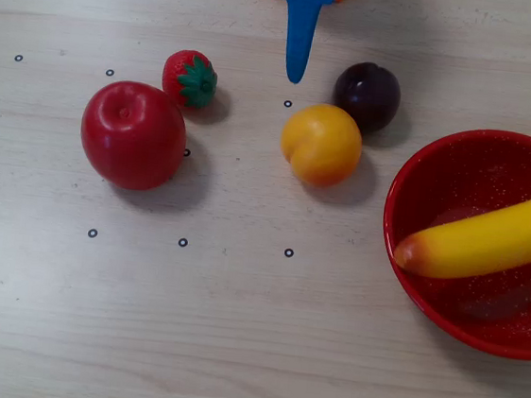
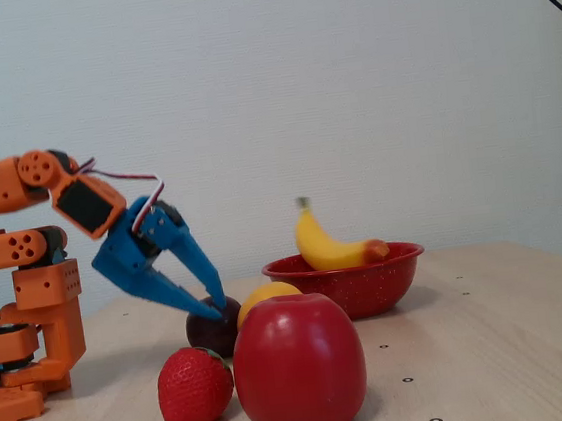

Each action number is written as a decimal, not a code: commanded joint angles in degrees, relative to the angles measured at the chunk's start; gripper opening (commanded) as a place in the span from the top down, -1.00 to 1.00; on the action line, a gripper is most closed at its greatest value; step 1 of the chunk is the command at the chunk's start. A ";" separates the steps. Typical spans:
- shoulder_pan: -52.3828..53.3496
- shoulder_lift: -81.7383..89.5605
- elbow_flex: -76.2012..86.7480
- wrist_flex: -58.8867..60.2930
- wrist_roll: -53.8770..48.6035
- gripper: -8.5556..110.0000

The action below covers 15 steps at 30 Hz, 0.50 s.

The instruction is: Put the banana in the red bowl.

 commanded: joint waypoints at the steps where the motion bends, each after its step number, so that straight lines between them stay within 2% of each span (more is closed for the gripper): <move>1: -1.05 2.37 -0.53 -3.34 1.14 0.85; 8: -1.23 6.94 6.24 -7.38 0.70 0.85; 12: -1.23 6.94 11.95 -14.24 0.00 0.85; 15: -0.62 7.03 12.04 -11.87 -3.25 0.85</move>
